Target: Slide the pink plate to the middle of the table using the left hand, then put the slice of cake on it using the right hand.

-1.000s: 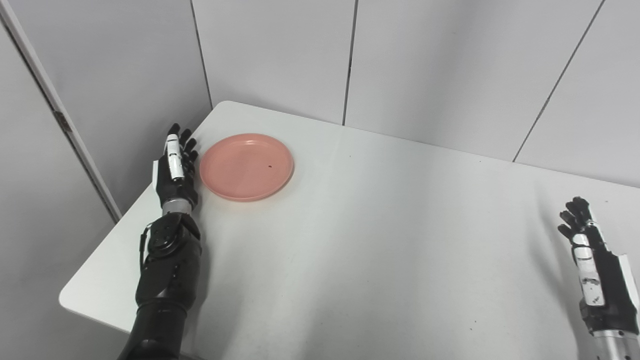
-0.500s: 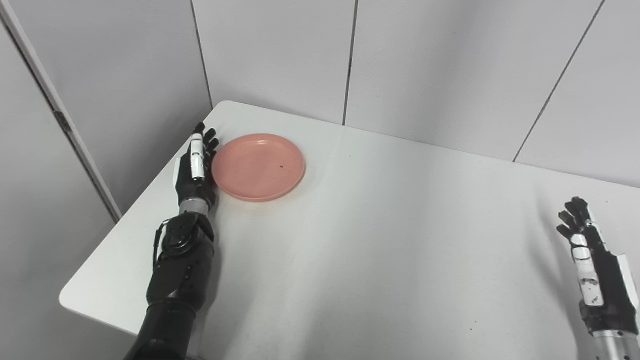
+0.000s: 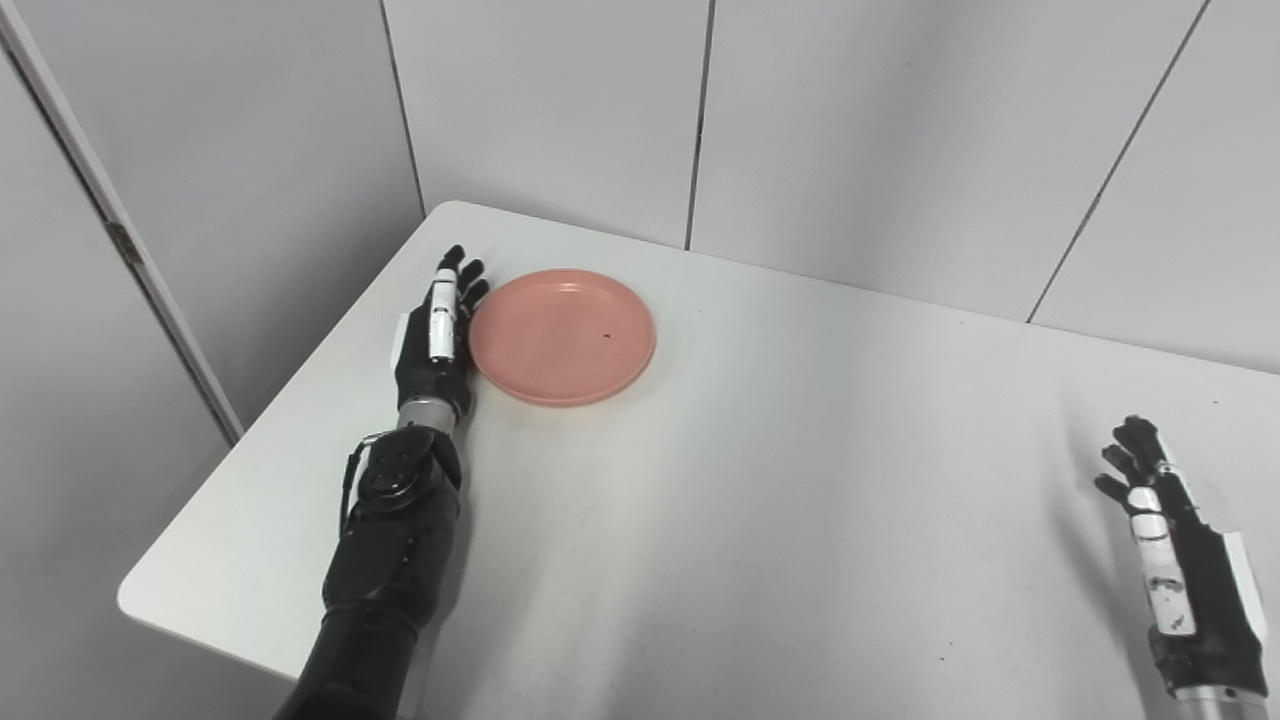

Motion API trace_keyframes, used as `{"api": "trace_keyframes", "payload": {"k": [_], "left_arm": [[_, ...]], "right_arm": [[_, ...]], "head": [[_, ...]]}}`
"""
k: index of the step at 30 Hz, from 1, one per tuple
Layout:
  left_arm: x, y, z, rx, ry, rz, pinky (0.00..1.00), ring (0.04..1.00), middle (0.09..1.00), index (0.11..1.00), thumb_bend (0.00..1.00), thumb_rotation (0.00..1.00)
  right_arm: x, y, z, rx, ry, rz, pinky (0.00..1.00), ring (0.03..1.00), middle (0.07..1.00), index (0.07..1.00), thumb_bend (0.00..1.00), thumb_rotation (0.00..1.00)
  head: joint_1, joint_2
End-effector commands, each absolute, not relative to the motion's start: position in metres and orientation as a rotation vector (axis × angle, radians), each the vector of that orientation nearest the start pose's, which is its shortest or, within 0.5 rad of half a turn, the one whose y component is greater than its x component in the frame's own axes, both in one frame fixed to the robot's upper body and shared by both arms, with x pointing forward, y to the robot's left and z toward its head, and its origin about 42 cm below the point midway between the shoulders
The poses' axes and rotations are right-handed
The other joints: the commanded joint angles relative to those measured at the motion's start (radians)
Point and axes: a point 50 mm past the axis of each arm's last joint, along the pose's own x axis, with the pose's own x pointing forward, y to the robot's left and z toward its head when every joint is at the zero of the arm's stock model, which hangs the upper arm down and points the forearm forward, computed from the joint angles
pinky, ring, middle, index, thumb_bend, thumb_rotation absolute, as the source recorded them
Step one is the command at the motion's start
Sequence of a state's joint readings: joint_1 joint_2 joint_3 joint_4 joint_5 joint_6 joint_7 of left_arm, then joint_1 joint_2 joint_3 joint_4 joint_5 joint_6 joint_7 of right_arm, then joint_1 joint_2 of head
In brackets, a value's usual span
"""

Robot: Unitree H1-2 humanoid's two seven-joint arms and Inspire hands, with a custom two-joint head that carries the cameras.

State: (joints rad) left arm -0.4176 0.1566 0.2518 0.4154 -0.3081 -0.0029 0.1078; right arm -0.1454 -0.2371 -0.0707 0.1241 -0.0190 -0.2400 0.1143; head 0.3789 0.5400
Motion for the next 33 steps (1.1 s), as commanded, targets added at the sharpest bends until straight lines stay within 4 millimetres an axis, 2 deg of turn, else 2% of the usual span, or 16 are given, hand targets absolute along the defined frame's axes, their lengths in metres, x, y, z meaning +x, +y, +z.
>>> {"api": "trace_keyframes", "payload": {"k": [1,15,26,33], "left_arm": [[0.416,0.299,0.137,-0.248,-0.013,0.243,0.92,0.922,0.916,0.908,0.41,1.00],[0.414,0.244,0.143,-0.296,-0.004,0.072,0.92,0.918,0.909,0.907,0.39,1.00],[0.408,0.212,0.140,-0.343,0.043,-0.024,0.95,0.930,0.924,0.917,0.40,1.00],[0.398,0.195,0.141,-0.367,0.063,-0.105,0.96,0.929,0.925,0.923,0.40,1.00]], "right_arm": [[0.316,-0.287,0.114,-0.230,-0.179,0.072,0.89,0.923,0.944,0.939,0.42,1.00],[0.311,-0.268,0.131,-0.251,-0.186,0.063,0.88,0.918,0.943,0.943,0.30,1.00],[0.308,-0.259,0.137,-0.269,-0.180,0.058,0.87,0.919,0.949,0.953,0.28,1.00],[0.304,-0.249,0.142,-0.245,-0.163,0.051,0.90,0.934,0.958,0.962,0.29,1.00]], "head": [[-0.002,0.003],[-0.065,0.025],[-0.117,0.036],[-0.190,0.052]]}}
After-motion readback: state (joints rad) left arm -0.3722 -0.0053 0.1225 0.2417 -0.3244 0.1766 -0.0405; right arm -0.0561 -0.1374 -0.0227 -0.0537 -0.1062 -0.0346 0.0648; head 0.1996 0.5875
